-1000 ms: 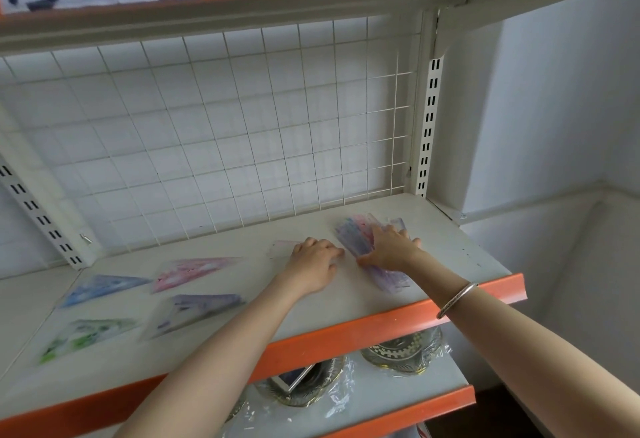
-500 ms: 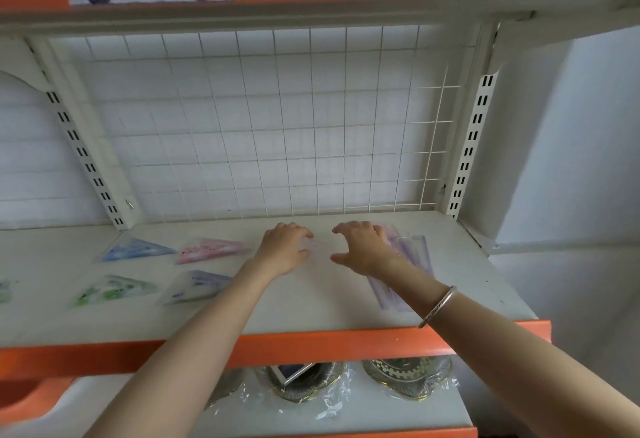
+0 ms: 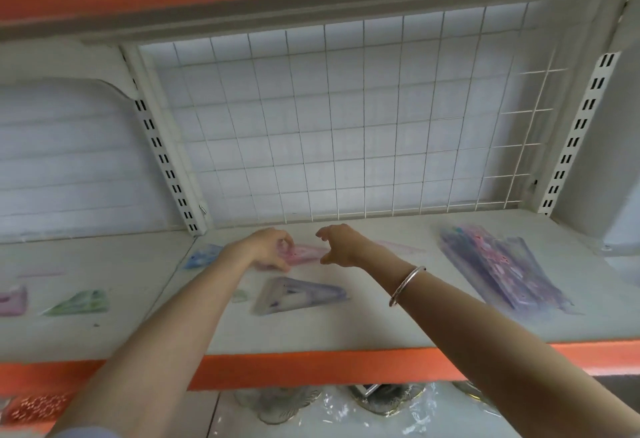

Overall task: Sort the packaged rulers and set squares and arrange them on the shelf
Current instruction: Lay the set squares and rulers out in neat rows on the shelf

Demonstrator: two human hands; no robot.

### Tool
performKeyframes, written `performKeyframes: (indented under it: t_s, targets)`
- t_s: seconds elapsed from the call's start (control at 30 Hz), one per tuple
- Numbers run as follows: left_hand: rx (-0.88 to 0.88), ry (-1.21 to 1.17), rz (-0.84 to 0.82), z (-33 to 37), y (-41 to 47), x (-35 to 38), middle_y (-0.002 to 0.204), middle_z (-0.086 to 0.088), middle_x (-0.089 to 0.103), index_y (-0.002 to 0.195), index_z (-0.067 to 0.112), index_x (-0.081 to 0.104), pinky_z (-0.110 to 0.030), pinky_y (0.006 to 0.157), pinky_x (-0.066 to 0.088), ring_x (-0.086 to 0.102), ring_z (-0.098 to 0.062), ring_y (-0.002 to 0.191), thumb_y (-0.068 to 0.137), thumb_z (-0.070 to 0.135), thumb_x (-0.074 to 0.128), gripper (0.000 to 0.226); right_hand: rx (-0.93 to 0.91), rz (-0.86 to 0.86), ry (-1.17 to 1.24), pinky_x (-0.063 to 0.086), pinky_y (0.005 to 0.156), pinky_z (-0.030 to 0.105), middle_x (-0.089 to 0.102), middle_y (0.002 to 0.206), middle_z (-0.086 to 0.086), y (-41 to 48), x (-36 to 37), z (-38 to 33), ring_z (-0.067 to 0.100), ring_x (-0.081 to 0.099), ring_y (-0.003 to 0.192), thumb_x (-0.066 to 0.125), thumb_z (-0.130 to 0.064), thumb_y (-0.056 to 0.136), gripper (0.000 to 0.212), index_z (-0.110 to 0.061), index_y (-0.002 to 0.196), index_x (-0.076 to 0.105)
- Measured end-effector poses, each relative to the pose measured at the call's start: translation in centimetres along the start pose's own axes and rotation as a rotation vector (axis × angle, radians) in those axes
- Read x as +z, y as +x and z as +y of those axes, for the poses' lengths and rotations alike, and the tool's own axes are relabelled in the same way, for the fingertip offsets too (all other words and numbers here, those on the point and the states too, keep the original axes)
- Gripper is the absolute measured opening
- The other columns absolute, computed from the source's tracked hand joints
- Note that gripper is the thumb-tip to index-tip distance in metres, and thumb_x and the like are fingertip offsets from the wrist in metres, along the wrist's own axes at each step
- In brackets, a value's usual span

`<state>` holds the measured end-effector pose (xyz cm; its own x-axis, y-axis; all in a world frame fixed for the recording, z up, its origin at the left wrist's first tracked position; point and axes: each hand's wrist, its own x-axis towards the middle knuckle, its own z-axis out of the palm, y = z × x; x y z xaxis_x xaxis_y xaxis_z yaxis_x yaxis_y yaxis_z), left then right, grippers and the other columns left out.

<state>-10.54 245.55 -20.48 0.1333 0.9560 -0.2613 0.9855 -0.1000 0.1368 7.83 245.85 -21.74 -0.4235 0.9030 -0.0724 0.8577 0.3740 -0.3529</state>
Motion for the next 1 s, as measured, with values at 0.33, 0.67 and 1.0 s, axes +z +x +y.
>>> performKeyframes:
  t_s: [0.33,0.67,1.0]
  targets:
    - [0.101,0.059,-0.027,0.0,1.7,-0.9,0.124,-0.006,0.058,0.125,0.012,0.057,-0.031,0.087,0.049,0.058,-0.022,0.107,0.07,0.032,0.08,0.063,0.056,0.07,-0.086,0.051,0.087,0.031,0.066,0.112,0.009,3.2,0.4,-1.9,0.024,0.061,0.103,0.07,-0.004,0.076,0.034,-0.007,0.11,0.066]
    - [0.144,0.032,-0.074,-0.2,1.9,-1.3,0.126,-0.006,0.054,0.126,0.01,0.053,-0.025,0.076,0.041,0.055,-0.022,0.109,0.069,0.039,0.082,0.07,0.216,-0.151,-0.071,0.05,0.074,0.03,0.06,0.098,0.008,3.9,-0.7,-2.7,0.024,0.058,0.091,0.077,-0.014,0.066,0.048,-0.004,0.111,0.063]
    - [0.252,-0.302,0.033,-0.7,1.4,0.0,0.102,-0.004,0.049,0.121,0.022,0.033,-0.028,0.06,0.044,0.051,-0.014,0.078,0.076,-0.005,0.069,0.064,0.164,-0.022,0.146,0.038,0.065,0.024,0.057,0.108,0.01,2.4,0.5,-2.2,0.02,0.048,0.09,0.068,-0.005,0.078,0.041,-0.003,0.116,0.054]
